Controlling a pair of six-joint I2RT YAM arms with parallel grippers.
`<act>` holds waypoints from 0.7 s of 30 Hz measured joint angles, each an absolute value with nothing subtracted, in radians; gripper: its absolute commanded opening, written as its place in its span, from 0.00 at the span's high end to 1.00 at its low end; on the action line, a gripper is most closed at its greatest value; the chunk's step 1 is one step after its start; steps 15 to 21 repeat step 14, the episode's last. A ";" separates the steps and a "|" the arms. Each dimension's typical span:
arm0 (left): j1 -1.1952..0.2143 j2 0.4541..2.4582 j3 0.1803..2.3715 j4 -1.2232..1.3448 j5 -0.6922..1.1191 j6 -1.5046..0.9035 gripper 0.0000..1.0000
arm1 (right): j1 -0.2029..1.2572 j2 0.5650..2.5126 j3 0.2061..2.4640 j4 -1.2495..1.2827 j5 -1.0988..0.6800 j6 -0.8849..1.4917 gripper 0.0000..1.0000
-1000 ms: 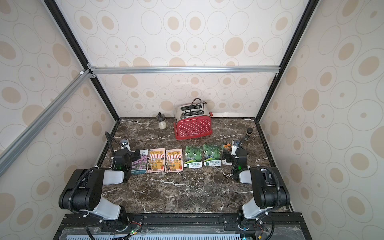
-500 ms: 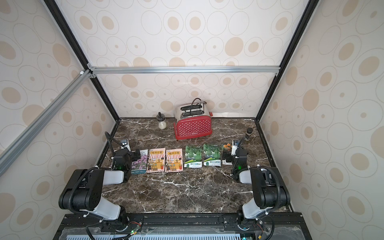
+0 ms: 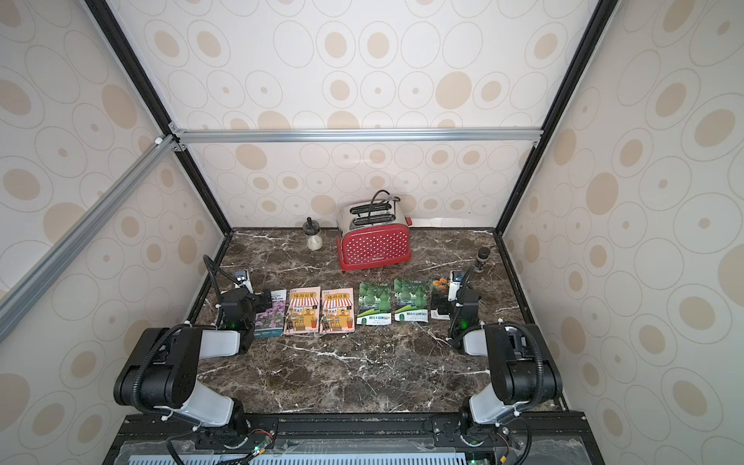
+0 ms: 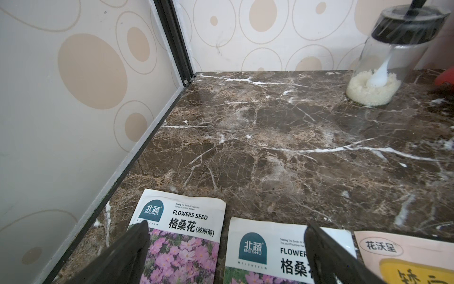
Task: Arrange the seed packets in a row
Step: Reset both arms
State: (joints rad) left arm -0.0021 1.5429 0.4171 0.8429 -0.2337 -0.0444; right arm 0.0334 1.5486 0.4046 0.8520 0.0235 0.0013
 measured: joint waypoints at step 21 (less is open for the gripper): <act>0.006 1.543 0.417 0.831 -0.210 -0.045 0.01 | 0.033 1.549 0.405 0.852 0.023 0.001 0.00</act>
